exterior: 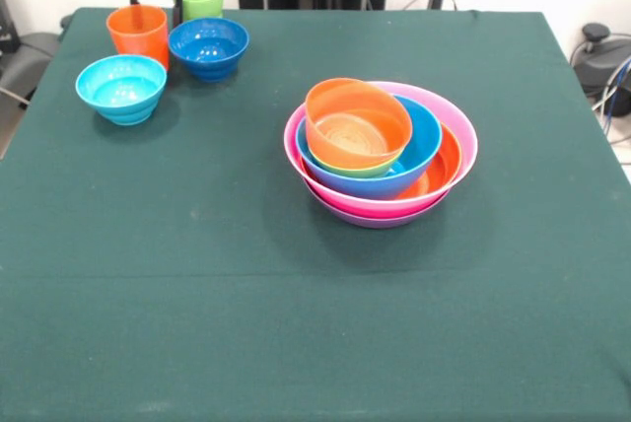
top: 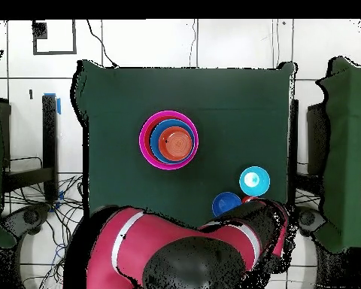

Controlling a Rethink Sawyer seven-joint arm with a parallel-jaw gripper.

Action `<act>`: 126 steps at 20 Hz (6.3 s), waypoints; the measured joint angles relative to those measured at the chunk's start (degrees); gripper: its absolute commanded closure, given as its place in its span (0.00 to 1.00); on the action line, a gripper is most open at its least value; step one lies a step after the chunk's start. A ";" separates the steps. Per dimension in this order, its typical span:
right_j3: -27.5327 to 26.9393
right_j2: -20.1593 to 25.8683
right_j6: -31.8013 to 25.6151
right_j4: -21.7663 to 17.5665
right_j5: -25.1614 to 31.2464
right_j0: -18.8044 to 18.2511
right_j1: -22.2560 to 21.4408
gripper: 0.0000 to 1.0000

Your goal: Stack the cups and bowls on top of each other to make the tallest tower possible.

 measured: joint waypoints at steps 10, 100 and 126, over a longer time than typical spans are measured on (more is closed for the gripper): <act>0.00 0.00 0.00 0.18 0.00 0.00 -0.01 0.00; -9.08 -9.80 25.98 -8.56 -5.86 3.40 7.10 0.00; 5.66 -8.21 -3.34 11.06 -5.51 0.38 -2.36 0.00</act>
